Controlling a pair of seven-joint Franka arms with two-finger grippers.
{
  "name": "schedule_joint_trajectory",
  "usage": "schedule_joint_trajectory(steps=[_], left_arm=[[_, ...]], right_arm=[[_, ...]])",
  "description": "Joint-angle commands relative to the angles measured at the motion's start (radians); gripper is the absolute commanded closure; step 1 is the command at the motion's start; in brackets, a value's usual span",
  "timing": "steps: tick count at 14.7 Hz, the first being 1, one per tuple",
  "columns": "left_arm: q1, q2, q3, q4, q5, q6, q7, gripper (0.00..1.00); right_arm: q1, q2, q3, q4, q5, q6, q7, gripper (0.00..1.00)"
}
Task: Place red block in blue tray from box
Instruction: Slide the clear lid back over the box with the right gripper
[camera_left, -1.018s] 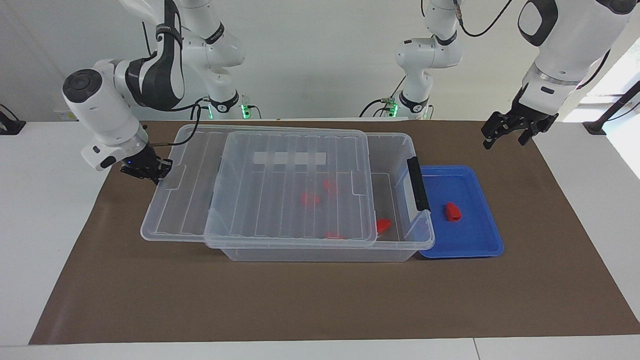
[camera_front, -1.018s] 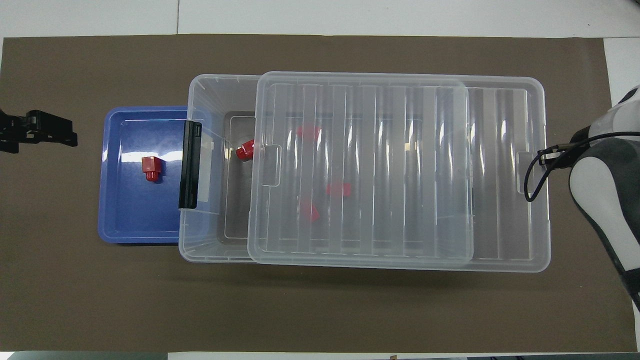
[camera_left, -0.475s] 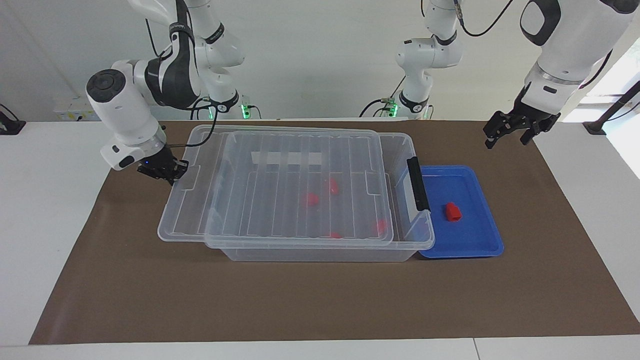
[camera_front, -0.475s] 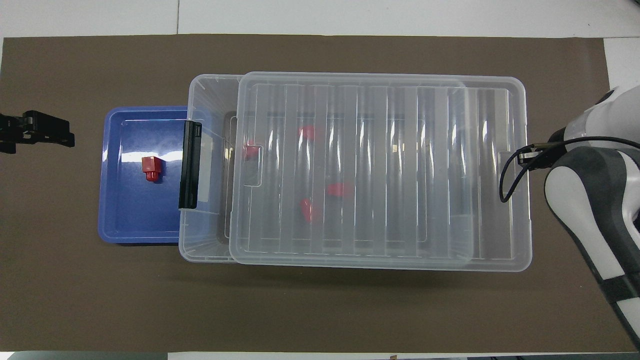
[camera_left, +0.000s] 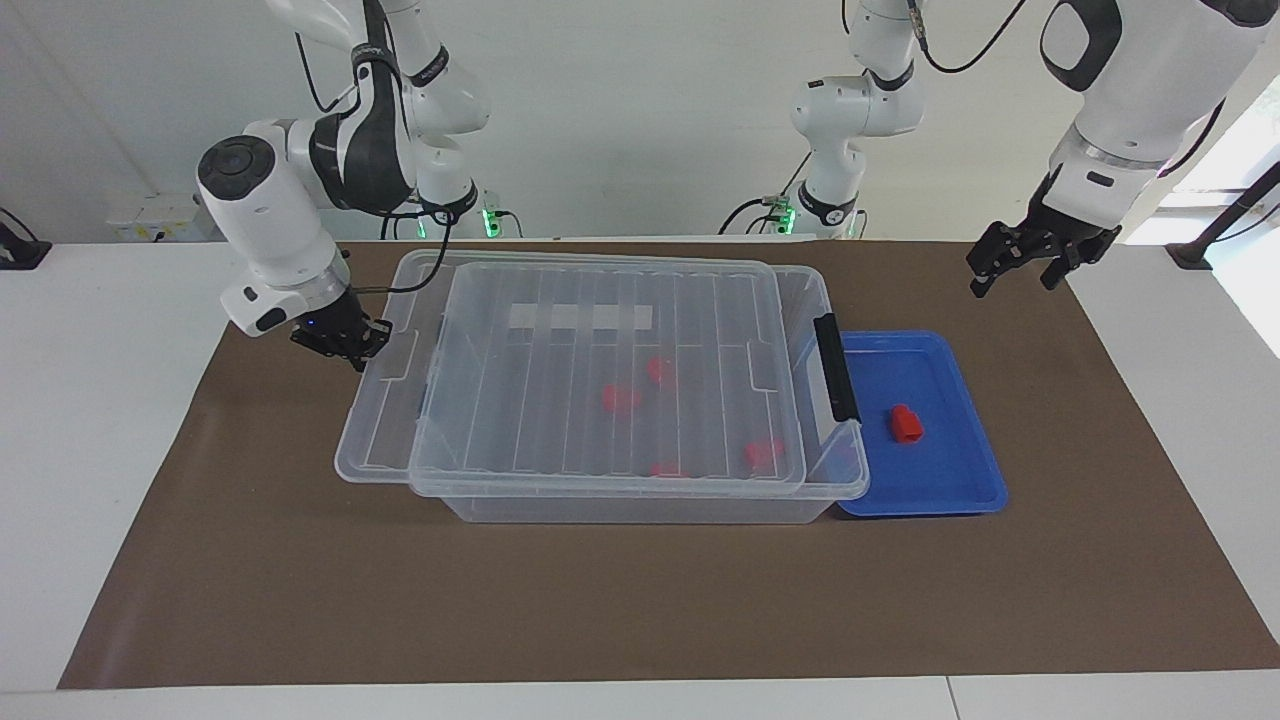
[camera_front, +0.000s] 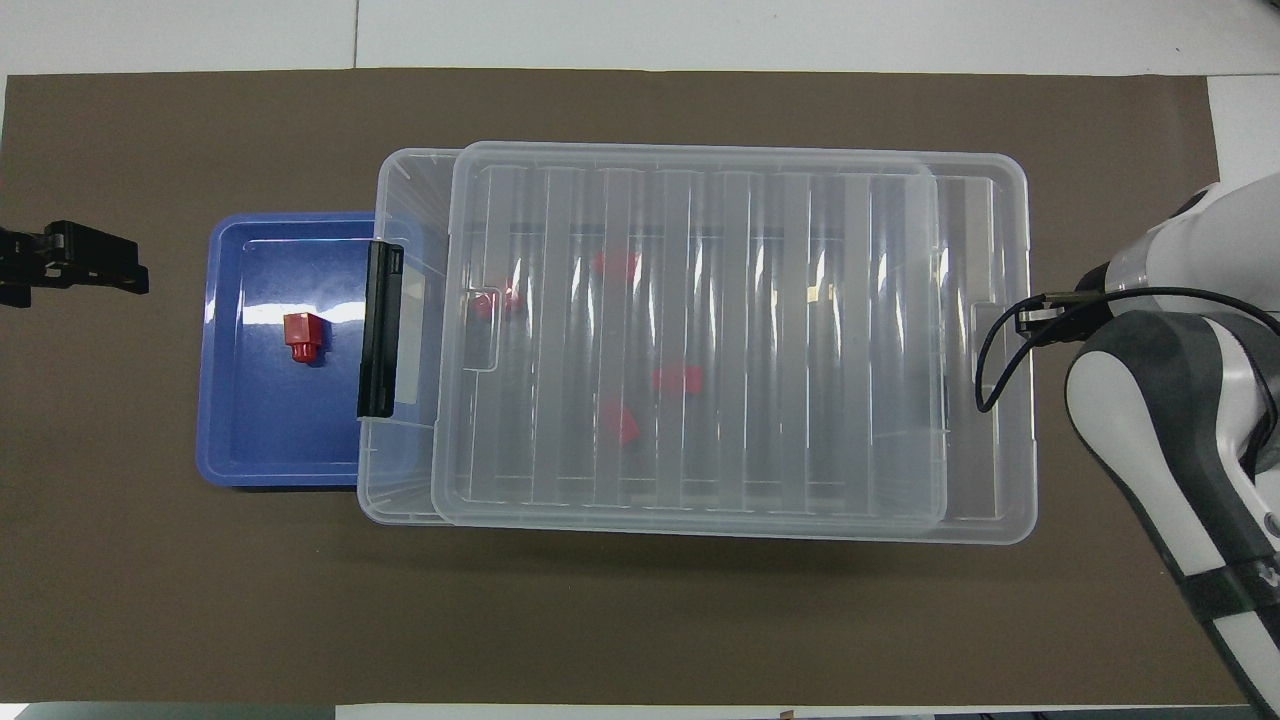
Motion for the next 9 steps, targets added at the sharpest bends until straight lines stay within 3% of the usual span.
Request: schedule_joint_trajectory(steps=[1, 9], left_arm=[[0.01, -0.019, -0.005, -0.01, 0.002, -0.014, 0.011, 0.0], [0.01, -0.019, -0.005, -0.01, 0.002, -0.014, 0.011, 0.0]], right_arm=[[-0.006, -0.007, 0.029, -0.031, 0.015, 0.032, 0.04, 1.0], [-0.005, -0.006, 0.066, -0.031, 0.016, 0.032, 0.099, 1.0]])
